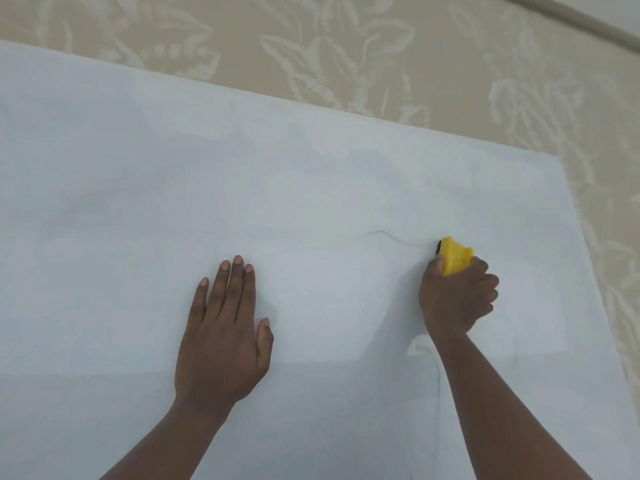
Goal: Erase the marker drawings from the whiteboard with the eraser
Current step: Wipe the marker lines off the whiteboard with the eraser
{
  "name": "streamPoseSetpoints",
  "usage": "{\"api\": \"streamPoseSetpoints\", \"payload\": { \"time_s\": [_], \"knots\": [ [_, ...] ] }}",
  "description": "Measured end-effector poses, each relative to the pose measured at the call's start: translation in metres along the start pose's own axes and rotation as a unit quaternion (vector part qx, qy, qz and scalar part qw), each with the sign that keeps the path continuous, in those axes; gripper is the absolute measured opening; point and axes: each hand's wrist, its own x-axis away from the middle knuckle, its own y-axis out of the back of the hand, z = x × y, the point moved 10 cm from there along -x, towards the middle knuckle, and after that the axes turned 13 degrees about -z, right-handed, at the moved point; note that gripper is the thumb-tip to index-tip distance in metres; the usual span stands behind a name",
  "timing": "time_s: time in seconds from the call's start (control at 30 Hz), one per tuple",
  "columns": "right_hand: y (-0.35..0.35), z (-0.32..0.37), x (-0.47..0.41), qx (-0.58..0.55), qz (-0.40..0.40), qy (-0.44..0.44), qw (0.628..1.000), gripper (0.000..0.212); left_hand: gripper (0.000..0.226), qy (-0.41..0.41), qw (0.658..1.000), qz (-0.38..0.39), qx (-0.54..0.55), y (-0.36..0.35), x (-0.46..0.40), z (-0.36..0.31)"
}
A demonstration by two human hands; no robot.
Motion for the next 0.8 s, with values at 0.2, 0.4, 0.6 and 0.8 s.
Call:
{"api": "streamPoseSetpoints", "payload": {
  "time_s": [0.2, 0.4, 0.6, 0.8],
  "knots": [
    [0.006, 0.111, 0.076, -0.090, 0.041, 0.210, 0.973, 0.057, 0.071, 0.002, 1.000, -0.006, -0.001, -0.002, 0.000, 0.002],
    [0.020, 0.154, 0.137, -0.143, 0.061, 0.366, 0.917, 0.058, 0.072, 0.001, 1.000, -0.018, 0.006, 0.002, 0.001, 0.001],
    [-0.006, 0.103, 0.059, -0.067, 0.058, 0.219, 0.972, 0.059, 0.072, 0.009, 1.000, -0.029, 0.008, 0.002, 0.004, 0.003],
    [-0.008, 0.008, -0.005, 0.009, 0.024, 0.048, 0.999, 0.056, 0.073, -0.005, 1.000, -0.019, 0.023, 0.003, 0.009, -0.004]
  ]
}}
